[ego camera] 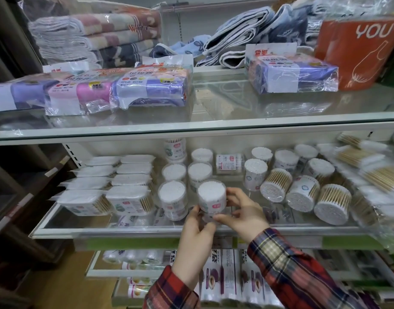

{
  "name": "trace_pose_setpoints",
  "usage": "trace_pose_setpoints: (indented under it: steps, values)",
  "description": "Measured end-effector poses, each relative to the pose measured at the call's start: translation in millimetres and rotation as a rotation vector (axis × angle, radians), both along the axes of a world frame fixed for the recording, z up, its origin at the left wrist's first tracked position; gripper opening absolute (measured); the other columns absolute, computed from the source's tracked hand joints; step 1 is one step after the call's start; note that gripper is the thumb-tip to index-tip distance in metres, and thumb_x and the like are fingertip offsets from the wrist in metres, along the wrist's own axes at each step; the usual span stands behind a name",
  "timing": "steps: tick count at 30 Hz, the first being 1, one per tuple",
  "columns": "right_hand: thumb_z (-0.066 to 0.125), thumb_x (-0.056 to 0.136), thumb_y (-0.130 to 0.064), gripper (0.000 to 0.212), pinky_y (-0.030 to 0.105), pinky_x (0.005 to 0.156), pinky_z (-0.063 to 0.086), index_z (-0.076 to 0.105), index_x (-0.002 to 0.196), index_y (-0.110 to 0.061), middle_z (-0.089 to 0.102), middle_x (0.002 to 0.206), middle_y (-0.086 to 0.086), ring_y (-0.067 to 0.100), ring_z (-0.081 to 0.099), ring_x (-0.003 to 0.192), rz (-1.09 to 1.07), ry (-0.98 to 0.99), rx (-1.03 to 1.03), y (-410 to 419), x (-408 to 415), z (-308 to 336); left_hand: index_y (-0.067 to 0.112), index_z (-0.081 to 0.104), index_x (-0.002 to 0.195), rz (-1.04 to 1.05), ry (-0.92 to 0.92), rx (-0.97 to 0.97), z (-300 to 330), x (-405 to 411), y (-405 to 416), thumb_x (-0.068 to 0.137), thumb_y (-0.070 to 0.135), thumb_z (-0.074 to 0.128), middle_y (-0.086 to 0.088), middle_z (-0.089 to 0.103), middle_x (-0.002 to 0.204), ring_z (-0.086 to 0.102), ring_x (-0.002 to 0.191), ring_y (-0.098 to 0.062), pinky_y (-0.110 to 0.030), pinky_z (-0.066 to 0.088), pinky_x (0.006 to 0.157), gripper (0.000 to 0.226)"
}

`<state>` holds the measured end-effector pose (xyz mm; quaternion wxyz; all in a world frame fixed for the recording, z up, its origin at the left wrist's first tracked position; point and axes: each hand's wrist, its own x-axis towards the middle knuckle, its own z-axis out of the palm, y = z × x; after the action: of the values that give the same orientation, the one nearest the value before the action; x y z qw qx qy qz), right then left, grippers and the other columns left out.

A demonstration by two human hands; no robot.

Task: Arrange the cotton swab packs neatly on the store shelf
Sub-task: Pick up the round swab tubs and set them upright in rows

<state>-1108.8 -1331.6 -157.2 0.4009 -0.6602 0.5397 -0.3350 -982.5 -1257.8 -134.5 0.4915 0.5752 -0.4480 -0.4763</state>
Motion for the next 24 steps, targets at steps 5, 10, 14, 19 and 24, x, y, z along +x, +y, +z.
trace_pose_setpoints:
  steps: [5,10,14,19,24]
  values:
    - [0.084,0.066,-0.021,0.064,0.028,0.097,0.047,0.051,0.119,-0.033,0.062,0.11,-0.018,0.003,0.059,0.103,-0.019,0.054,0.023,-2.2,13.5,-0.4,0.023,0.055,0.124,0.007,0.049,0.055,0.2,6.5,0.2,0.092,0.002,0.054,0.004,0.069,0.114,0.063,0.107,-0.004,-0.012,0.047,0.078,0.038]
    - [0.083,0.067,-0.02,0.061,0.031,0.098,0.048,0.052,0.118,-0.032,0.064,0.114,-0.014,0.005,0.059,0.107,-0.014,0.072,0.013,-3.3,20.9,-1.2,0.021,0.051,0.13,0.02,0.095,0.112,0.3,11.9,0.6,0.09,0.004,0.057,0.003,0.07,0.114,0.062,0.108,-0.006,-0.014,0.045,0.078,0.044]
    - [0.082,0.07,-0.019,0.062,0.024,0.091,0.049,0.052,0.122,-0.031,0.063,0.101,-0.016,0.003,0.06,0.092,-0.01,0.067,0.021,-1.6,24.2,4.3,0.018,0.053,0.129,0.005,0.126,0.126,3.4,12.2,0.5,0.089,0.009,0.061,0.006,0.07,0.113,0.063,0.104,-0.002,-0.012,0.044,0.076,0.042]
    - [0.08,0.071,-0.025,0.063,0.018,0.084,0.046,0.05,0.126,-0.032,0.059,0.095,-0.017,0.003,0.059,0.086,0.004,0.106,0.014,0.7,26.4,10.6,0.016,0.05,0.133,-0.001,0.139,0.148,3.4,14.1,1.6,0.087,0.015,0.063,0.007,0.068,0.118,0.06,0.111,-0.002,-0.014,0.043,0.082,0.048]
    - [0.078,0.072,-0.032,0.065,0.033,0.093,0.05,0.046,0.128,-0.037,0.066,0.111,-0.012,0.009,0.062,0.098,-0.004,0.157,0.029,0.6,30.5,10.3,0.011,0.045,0.135,0.02,0.188,0.18,3.3,14.4,0.6,0.086,0.02,0.065,0.004,0.062,0.126,0.055,0.117,-0.006,-0.014,0.04,0.083,0.054]
